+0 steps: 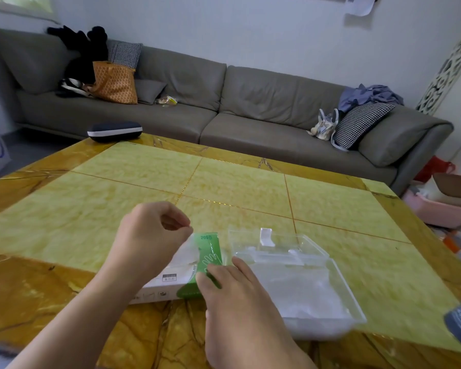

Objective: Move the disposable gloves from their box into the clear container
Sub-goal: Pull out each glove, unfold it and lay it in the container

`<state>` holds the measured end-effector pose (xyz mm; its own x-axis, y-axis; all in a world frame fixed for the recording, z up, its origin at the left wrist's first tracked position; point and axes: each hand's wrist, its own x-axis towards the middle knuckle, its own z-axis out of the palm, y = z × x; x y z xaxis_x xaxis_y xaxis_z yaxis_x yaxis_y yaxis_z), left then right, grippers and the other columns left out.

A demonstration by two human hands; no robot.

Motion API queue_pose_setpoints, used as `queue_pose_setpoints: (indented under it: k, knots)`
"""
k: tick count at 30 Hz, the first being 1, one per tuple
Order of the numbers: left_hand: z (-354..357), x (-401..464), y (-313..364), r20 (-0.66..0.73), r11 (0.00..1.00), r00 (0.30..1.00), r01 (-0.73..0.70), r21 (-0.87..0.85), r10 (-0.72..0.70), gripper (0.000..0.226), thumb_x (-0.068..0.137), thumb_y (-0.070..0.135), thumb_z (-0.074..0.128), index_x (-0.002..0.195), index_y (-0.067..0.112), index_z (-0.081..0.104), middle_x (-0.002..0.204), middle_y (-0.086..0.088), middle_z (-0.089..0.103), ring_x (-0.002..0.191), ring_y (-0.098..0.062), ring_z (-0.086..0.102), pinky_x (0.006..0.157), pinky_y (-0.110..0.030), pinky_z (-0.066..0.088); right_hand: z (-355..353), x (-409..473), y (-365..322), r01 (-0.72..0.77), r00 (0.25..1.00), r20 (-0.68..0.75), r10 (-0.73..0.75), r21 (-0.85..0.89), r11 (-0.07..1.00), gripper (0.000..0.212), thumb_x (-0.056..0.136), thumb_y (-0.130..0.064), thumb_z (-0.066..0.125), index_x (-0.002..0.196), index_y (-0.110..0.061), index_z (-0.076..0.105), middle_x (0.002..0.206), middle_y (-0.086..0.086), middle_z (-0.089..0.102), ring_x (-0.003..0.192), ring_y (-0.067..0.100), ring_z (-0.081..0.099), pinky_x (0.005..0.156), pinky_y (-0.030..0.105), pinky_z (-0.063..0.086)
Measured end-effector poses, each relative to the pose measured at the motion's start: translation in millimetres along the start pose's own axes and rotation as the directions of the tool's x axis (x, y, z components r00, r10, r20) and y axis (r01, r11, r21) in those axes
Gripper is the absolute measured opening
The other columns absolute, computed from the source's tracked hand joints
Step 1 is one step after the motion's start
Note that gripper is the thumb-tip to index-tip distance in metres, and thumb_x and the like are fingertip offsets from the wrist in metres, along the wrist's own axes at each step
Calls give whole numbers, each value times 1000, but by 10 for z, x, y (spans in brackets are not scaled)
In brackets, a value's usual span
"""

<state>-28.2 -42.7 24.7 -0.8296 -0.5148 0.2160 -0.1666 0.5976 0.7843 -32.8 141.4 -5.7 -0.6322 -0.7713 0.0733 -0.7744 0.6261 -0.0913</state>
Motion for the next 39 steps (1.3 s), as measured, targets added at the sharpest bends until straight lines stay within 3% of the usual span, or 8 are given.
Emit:
queue_pose_setpoints:
  k: [5,15,21,25,28,33,36,39]
  knots:
    - [42,-20,-97,232,931,962,54,362,-147,54,87,66,65,62,20,53,47,9,54,46,-13,51,47,-29,43,-6,-4,-12,-2,1000,-1,2,29,1000,75,89,-16,62,159,-12,35,161,13,37,149,28,31,117,29,-25]
    - [-112,93,-150,-44,934,992,129,333,-121,43,99,27,60,61,9,64,53,-6,64,49,-28,61,47,-32,52,-4,-13,-3,9,1000,4,-9,25,1000,72,88,-14,65,156,-12,40,162,9,36,149,25,31,121,29,-22]
    - [-308,133,-25,-122,875,979,89,-476,-166,32,103,31,61,84,9,74,76,-6,77,81,-31,74,81,-41,56,-8,24,-25,-29,1000,12,29,-3,1000,65,91,-14,59,153,-9,41,153,11,42,143,30,35,123,32,-19]
    - [-258,69,135,66,637,990,132,-760,-126,30,104,24,59,93,-3,68,77,-12,69,74,-25,67,84,-42,56,-68,-19,-7,-47,997,-59,56,142,989,50,98,-17,52,148,-16,48,153,0,41,146,19,30,122,23,-8]
    - [-181,-20,278,230,522,962,272,-808,-144,28,102,23,57,93,-2,66,74,-11,64,63,-20,63,67,-36,60,-265,-70,89,-90,942,-241,234,492,866,40,97,-18,55,136,-30,56,134,-21,51,130,-5,44,111,9,32]
    - [-41,-68,279,536,580,838,489,-652,-104,40,83,43,68,79,4,77,74,-16,67,60,-27,63,64,-39,51,-523,-102,543,37,796,-307,522,885,464,66,79,-42,76,139,-37,48,137,-23,54,130,-3,52,112,30,43]
    - [40,-128,331,685,623,728,552,-555,-35,41,77,40,68,61,2,70,57,-19,59,46,-27,56,48,-31,46,-619,-130,744,111,817,-324,477,900,422,95,73,-42,89,152,-49,36,155,-18,43,143,-2,43,117,31,35]
    - [85,-199,376,806,680,589,572,-459,49,44,81,31,75,56,-2,62,53,-18,54,42,-25,50,44,-26,42,-659,-165,823,130,839,-339,425,884,449,52,80,-27,88,129,-25,69,125,-1,73,121,7,65,105,38,48]
